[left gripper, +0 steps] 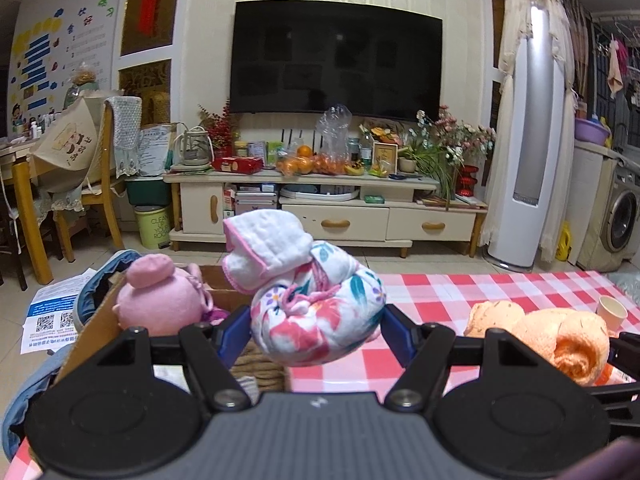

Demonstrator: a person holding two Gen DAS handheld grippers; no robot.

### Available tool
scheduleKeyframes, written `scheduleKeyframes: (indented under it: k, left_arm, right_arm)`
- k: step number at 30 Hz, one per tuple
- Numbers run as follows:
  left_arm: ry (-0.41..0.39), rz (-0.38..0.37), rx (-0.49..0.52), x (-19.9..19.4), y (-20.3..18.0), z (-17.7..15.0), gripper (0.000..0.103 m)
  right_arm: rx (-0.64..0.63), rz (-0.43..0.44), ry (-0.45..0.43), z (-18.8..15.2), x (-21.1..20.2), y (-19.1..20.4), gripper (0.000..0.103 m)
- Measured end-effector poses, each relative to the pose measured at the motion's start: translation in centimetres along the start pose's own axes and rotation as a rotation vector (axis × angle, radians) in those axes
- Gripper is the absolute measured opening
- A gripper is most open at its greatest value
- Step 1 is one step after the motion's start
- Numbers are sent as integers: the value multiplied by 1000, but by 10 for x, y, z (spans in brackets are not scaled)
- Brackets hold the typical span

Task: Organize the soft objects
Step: 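Carry the floral bundle and orange ball over the cardboard box with both tools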

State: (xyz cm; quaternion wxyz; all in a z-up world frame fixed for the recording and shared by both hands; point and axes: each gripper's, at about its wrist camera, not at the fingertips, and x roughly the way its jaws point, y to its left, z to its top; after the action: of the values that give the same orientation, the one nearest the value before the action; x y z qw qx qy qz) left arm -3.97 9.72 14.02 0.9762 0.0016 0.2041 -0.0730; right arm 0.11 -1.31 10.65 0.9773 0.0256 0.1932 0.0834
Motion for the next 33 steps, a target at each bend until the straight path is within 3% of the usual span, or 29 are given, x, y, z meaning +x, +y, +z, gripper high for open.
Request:
scheduleKeyframes:
  k: [8, 23, 33]
  left_arm:
    - [-11, 21, -50, -2, 26, 3, 70]
    - [-50, 108, -241, 1, 104, 15, 70]
    - [-31, 103, -289, 24, 122, 16, 70]
  right_arm:
    - [-36, 52, -24, 16, 10, 25, 93]
    - [-99, 164, -70, 45, 44, 71, 93]
    - [-158, 224, -66, 49, 84, 91, 93]
